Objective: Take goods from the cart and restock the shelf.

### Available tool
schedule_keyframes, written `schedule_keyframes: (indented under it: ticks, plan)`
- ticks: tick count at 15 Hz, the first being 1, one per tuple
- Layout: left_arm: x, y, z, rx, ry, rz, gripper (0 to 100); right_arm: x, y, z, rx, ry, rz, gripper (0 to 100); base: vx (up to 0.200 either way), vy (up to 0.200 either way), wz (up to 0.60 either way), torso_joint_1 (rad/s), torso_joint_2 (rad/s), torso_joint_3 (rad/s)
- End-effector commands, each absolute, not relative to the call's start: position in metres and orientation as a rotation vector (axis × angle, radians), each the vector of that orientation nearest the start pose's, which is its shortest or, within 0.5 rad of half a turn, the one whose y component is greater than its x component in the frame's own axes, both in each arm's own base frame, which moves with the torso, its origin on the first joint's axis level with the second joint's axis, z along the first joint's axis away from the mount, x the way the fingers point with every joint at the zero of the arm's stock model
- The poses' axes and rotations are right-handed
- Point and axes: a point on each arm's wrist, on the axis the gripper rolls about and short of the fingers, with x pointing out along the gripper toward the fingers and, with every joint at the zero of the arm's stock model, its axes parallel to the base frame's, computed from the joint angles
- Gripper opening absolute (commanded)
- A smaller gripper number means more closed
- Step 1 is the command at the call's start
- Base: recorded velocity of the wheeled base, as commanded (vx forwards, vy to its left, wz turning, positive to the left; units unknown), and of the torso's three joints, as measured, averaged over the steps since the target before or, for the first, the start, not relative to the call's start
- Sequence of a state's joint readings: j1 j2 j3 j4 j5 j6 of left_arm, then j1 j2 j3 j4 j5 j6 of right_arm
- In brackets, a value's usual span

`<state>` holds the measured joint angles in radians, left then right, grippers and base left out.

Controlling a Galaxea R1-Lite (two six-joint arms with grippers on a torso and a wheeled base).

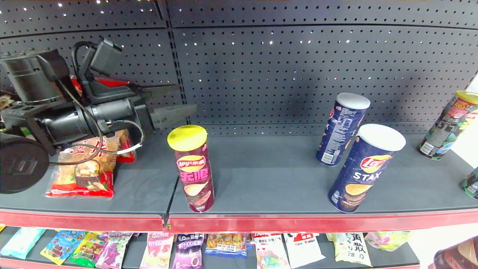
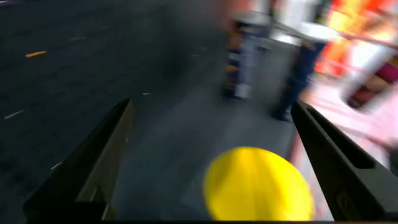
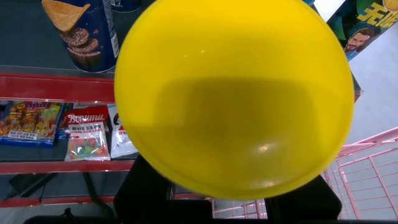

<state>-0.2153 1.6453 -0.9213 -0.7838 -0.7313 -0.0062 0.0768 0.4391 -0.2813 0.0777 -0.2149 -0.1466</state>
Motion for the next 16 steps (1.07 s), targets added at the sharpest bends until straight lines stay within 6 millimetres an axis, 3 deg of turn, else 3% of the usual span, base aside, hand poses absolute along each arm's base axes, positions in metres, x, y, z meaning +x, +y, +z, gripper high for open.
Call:
schedule_keyframes:
  ticks: [1,5,10,12,16]
  plan:
    - [0.274,-0.073,0.272,-0.041,-0.114,-0.838,100,0.014,-0.004,0.151,-0.182,0.252,-0.113,0,0.0,0.0,0.0,0.0,0.0,0.0]
    - [0.235,-0.053,0.286,-0.086,0.002,-0.301,100,0.02,-0.002,0.165,-0.174,0.231,-0.041,0,0.0,0.0,0.0,0.0,0.0,0.0]
    - [0.143,-0.034,0.269,-0.075,0.195,-0.318,100,0.024,-0.001,0.166,-0.177,0.257,-0.034,0,0.0,0.0,0.0,0.0,0.0,0.0]
    - [0.095,-0.024,0.255,-0.065,0.284,-0.32,100,0.026,-0.001,0.168,-0.176,0.262,-0.022,0,0.0,0.0,0.0,0.0,0.0,0.0]
    - [0.064,-0.016,0.239,-0.057,0.299,-0.308,100,0.026,0.0,0.168,-0.17,0.257,0.007,0,0.0,0.0,0.0,0.0,0.0,0.0]
